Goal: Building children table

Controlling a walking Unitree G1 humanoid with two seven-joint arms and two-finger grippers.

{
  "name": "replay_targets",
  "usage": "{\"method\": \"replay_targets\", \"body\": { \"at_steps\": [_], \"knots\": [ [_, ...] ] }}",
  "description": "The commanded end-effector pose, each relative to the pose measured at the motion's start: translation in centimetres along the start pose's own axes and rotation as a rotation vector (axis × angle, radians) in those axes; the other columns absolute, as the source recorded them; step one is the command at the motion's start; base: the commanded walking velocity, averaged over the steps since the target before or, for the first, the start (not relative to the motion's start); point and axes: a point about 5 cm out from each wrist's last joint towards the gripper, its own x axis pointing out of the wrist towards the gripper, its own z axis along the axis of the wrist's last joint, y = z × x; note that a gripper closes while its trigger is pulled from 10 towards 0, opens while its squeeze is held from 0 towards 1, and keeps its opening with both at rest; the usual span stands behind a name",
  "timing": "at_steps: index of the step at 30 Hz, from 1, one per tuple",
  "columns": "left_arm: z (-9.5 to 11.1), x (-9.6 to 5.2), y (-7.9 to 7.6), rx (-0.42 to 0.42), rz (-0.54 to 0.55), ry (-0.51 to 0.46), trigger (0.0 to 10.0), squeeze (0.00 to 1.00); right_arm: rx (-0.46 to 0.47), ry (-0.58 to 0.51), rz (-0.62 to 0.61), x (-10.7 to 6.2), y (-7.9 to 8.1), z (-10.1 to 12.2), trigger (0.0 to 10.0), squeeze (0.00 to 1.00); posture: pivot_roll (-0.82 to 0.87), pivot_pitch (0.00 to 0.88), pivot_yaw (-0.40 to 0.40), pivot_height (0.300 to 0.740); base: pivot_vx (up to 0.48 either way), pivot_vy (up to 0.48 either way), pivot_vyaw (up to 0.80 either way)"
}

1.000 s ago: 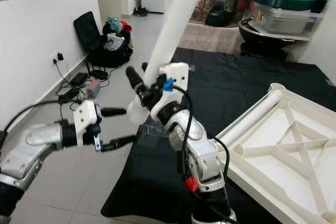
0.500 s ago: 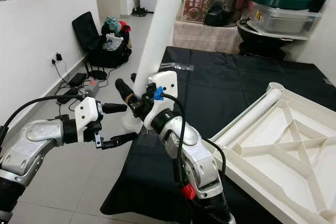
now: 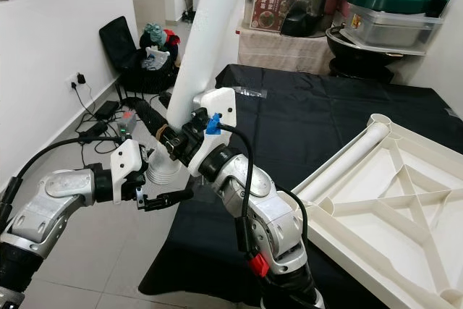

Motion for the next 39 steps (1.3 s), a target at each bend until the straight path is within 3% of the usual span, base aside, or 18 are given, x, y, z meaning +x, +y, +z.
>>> {"method": "replay_targets", "body": {
  "at_steps": [1, 18, 19, 21, 34, 35, 37, 38, 39],
  "knots": [
    [0.1, 0.4, 0.0, 0.001, -0.012, -0.014, 10.0, 0.0, 0.029, 0.003, 0.032, 0.1, 0.7, 0.0, 10.0, 0.0, 0.07, 0.0, -0.042, 0.74, 0.0, 0.0, 0.0],
    [0.0, 0.8, 0.0, 0.01, -0.011, -0.012, 10.0, 0.0, 0.058, 0.052, 0.029, -0.2, 1.2, -1.3, 10.0, 0.0, 0.07, 0.0, -0.044, 0.74, 0.0, 0.0, 0.0],
    [-0.2, 0.8, 0.0, 0.006, -0.005, -0.003, 8.2, 0.0, 0.056, 0.051, 0.026, -0.2, 1.1, -1.2, 10.0, 0.0, 0.06, 0.0, -0.043, 0.74, 0.0, 0.0, 0.0],
    [-0.2, 0.7, 0.1, -0.003, -0.001, -0.009, 0.0, 0.0, 0.054, 0.05, 0.025, -0.2, 1.1, -1.2, 10.0, 0.0, 0.06, 0.0, -0.044, 0.74, 0.0, 0.0, 0.0],
    [0.6, 0.7, 0.6, 0.008, 0.03, -0.068, 0.0, 0.0, 0.052, 0.058, 0.014, -0.4, 1.0, -1.4, 10.0, 0.0, 0.07, 0.0, -0.046, 0.74, 0.0, 0.0, 0.0],
    [0.6, 0.7, 0.5, 0.011, 0.023, -0.063, 0.0, 0.0, 0.052, 0.06, 0.013, -0.4, 1.0, -1.5, 10.0, 0.72, 0.07, 0.0, -0.046, 0.74, 0.0, 0.0, 0.0],
    [0.6, 0.6, 0.5, 0.013, 0.019, -0.06, 0.0, 0.0, 0.053, 0.061, 0.012, -0.4, 0.9, -1.5, 10.0, 0.72, 0.07, 0.0, -0.046, 0.74, 0.0, 0.0, 0.0],
    [0.5, 0.6, 0.3, 0.009, -0.008, -0.048, 0.0, 0.0, 0.056, 0.055, 0.016, -0.4, 0.8, -1.5, 10.0, 1.0, 0.07, 0.0, -0.048, 0.74, 0.0, 0.0, 0.0],
    [0.5, 0.6, 0.3, 0.009, -0.008, -0.048, 0.0, 0.0, 0.056, 0.055, 0.016, -0.4, 0.8, -1.5, 10.0, 1.0, 0.07, 0.0, -0.048, 0.74, 0.0, 0.0, 0.0]
  ]
}}
